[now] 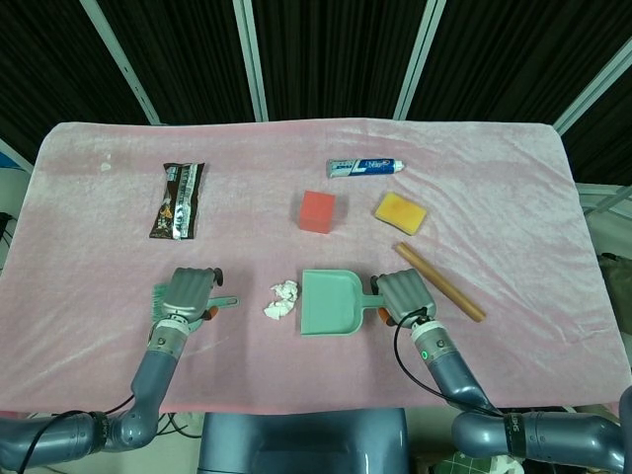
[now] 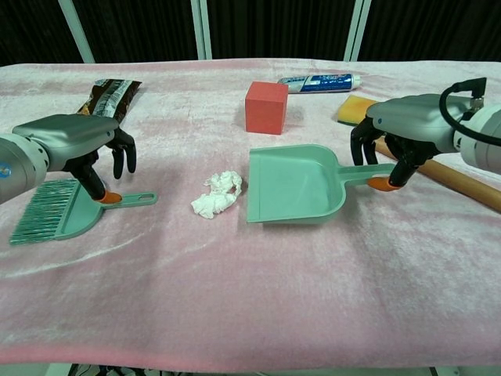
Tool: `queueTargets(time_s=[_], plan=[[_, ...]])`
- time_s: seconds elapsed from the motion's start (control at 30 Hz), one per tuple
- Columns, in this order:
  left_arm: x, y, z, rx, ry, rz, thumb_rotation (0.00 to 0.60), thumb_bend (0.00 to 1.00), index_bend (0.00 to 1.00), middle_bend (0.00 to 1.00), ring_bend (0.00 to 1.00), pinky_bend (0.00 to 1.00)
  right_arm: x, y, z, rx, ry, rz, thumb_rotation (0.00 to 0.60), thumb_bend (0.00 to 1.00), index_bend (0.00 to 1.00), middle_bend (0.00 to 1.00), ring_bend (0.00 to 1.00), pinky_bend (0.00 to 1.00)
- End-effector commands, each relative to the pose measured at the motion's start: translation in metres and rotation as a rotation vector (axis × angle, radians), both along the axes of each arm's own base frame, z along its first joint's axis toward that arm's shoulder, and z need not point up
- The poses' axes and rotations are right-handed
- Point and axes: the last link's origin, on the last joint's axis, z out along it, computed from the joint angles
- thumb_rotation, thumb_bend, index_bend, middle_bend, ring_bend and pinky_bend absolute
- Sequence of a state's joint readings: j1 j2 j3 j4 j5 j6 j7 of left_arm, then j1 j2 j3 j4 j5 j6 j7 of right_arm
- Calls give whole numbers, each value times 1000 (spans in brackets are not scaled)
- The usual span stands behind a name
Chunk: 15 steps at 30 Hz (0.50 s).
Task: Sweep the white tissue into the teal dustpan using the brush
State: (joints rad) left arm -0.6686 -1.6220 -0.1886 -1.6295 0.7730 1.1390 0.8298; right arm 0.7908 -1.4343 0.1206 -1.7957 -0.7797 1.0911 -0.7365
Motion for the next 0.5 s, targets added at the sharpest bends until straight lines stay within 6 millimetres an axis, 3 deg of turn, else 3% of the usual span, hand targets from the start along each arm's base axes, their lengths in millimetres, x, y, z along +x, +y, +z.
queueTargets(time_s=[0.03,0.5], plan=[[-1,-1,-4,-7,6,4,600,229,436,483,883,1000,0,0,0,0,0,-1,600,585,656,663,710,763],[-7,-2,-11,-6,18,22,600,254,454,500,886,1000,-3,-1,1,-2,0,-11,600,585,656,663,710,763]])
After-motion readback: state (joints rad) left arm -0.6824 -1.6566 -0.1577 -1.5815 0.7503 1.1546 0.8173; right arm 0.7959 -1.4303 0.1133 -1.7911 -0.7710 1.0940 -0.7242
